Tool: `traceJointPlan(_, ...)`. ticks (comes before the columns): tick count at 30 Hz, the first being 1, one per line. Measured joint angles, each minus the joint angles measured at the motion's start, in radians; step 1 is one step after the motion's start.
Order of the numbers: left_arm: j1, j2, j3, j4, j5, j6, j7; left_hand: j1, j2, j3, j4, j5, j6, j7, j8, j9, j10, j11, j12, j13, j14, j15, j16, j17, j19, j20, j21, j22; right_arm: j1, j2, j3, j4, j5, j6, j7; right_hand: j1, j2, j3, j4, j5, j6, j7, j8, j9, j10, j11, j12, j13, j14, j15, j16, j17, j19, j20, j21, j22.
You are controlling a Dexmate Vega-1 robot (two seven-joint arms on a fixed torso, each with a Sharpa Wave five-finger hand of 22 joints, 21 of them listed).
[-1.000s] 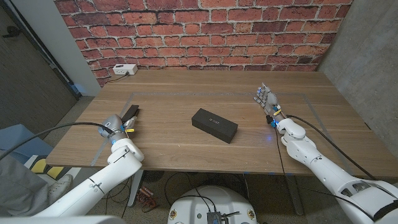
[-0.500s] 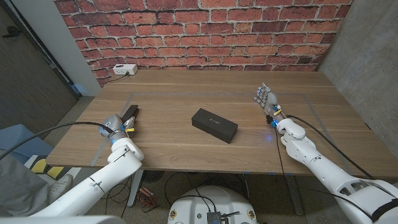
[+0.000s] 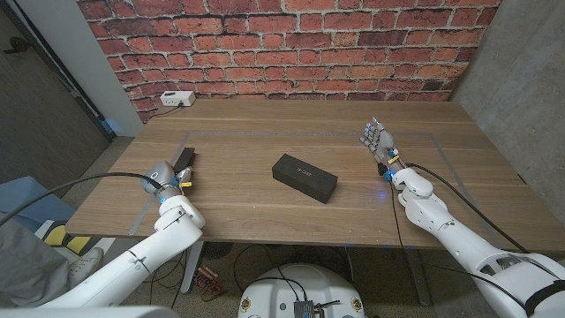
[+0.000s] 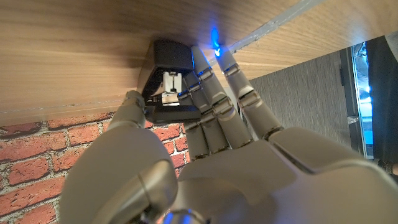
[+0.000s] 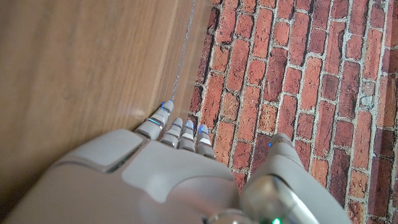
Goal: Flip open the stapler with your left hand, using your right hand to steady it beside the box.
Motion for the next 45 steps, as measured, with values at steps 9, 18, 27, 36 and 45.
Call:
traceJointPlan(9, -0.003, -0.006, 0.007, 0.007, 0.007, 0.0, 0.011, -0.007, 0.007, 0.007, -0.005, 0.0, 0.009, 0.002, 0.004, 0.002, 0.008, -0.001, 0.0, 0.012, 0.009, -0.005, 0.006, 0.011, -0.004, 0.004, 0.013, 0.0, 0.002, 0.003, 0.001, 0.005, 0.003, 0.001, 0.004, 0.0, 0.0, 0.004, -0.004, 0.0, 0.0, 0.0, 0.0, 0.0, 0.0, 0.0, 0.0, 0.0, 0.0, 0.0, 0.0, 0.0, 0.0, 0.0, 0.0, 0.0)
traceJointPlan(18, 0.016, -0.012, -0.005, 0.006, 0.013, -0.029, 0.04, -0.007, 0.007, 0.011, -0.009, -0.006, 0.009, 0.003, 0.004, 0.02, 0.005, 0.006, 0.0, 0.025, 0.013, -0.009, 0.006, 0.027, -0.023, 0.016, 0.028, 0.01, 0.002, 0.006, 0.002, 0.007, 0.006, 0.002, 0.007, 0.0, 0.0, 0.004, -0.004, 0.0, 0.0, 0.0, 0.0, 0.0, 0.0, 0.0, 0.0, 0.0, 0.0, 0.0, 0.0, 0.0, 0.0, 0.0, 0.0, 0.0)
traceJointPlan(27, 0.038, -0.03, -0.033, -0.001, 0.011, -0.054, 0.065, -0.032, 0.032, 0.001, 0.002, -0.018, -0.039, -0.016, 0.013, 0.079, -0.023, 0.001, -0.015, 0.055, -0.005, -0.004, 0.015, 0.064, -0.049, 0.016, 0.05, 0.021, 0.002, 0.009, 0.002, 0.012, 0.008, 0.004, 0.011, 0.005, 0.005, 0.004, -0.004, 0.0, 0.0, 0.0, 0.0, 0.0, -0.006, -0.006, 0.0, 0.0, 0.0, 0.0, 0.0, 0.0, 0.0, 0.0, 0.0, 0.0)
traceJointPlan(36, 0.049, -0.054, -0.056, -0.001, 0.005, -0.068, 0.089, -0.043, 0.043, -0.012, 0.014, -0.02, -0.092, -0.036, 0.064, 0.176, -0.034, -0.002, -0.03, 0.089, -0.03, 0.011, 0.015, 0.093, -0.072, 0.007, 0.083, 0.036, 0.004, 0.012, 0.0, 0.015, 0.008, 0.005, 0.012, 0.005, 0.005, 0.004, -0.004, 0.0, 0.0, 0.0, 0.0, 0.0, -0.005, -0.005, 0.0, 0.0, 0.0, 0.0, 0.0, 0.0, 0.0, 0.0, 0.0, 0.0)
traceJointPlan(45, 0.055, -0.068, -0.072, 0.001, 0.003, -0.07, 0.095, -0.038, 0.097, 0.034, 0.07, -0.016, -0.182, -0.053, 0.219, 0.425, -0.045, -0.002, -0.047, 0.144, -0.053, 0.017, 0.023, 0.137, -0.105, 0.011, 0.144, 0.061, 0.004, 0.012, -0.001, 0.016, 0.008, 0.002, 0.013, 0.011, 0.011, 0.004, -0.004, 0.0, 0.0, 0.0, 0.0, 0.0, -0.005, -0.005, 0.0, 0.0, 0.0, 0.0, 0.0, 0.0, 0.0, 0.0, 0.0, 0.0)
